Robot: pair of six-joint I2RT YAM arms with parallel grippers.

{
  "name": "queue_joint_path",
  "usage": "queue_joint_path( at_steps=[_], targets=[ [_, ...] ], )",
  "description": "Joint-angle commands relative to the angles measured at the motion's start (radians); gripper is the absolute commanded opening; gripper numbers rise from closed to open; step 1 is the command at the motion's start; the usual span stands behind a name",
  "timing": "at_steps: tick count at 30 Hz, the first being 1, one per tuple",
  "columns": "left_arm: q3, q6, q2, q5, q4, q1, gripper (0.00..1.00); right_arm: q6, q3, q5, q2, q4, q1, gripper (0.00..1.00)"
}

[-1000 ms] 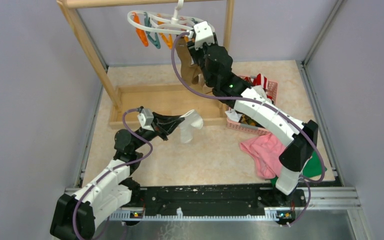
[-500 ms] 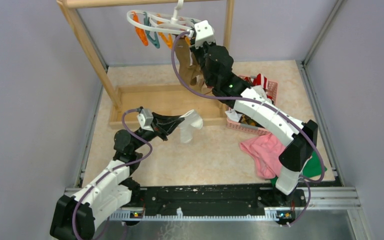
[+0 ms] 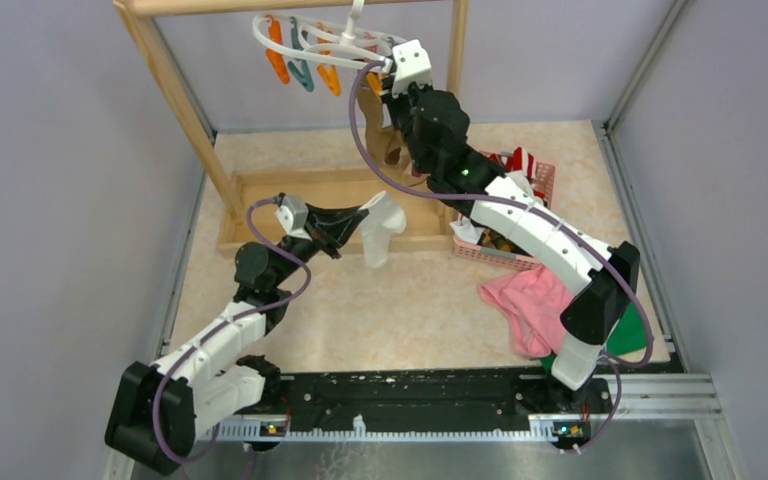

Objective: Clip the socks to the hanger
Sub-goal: Open the clamp at the hanger.

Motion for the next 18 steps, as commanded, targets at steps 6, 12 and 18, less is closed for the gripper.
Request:
queue_joint_path(
  at_steps=[6,12,18],
  targets=[
    [0.235,0.128,0.163,-0.212,0.006,-0.061,0.0,0.077,0.006,-0.066,-0.081,-0.006,-0.016,0.0],
    [0.35,0.196,0.253,-0.344,-0.068,-0.103,0.0,0.094,-0.002,-0.083,-0.084,-0.006,-0.024,0.0],
    [0.418,0.222,0.322,-0.441,-0.066,-0.136,0.0,0.102,-0.007,-0.094,-0.089,-0.008,-0.027,0.0]
  ],
)
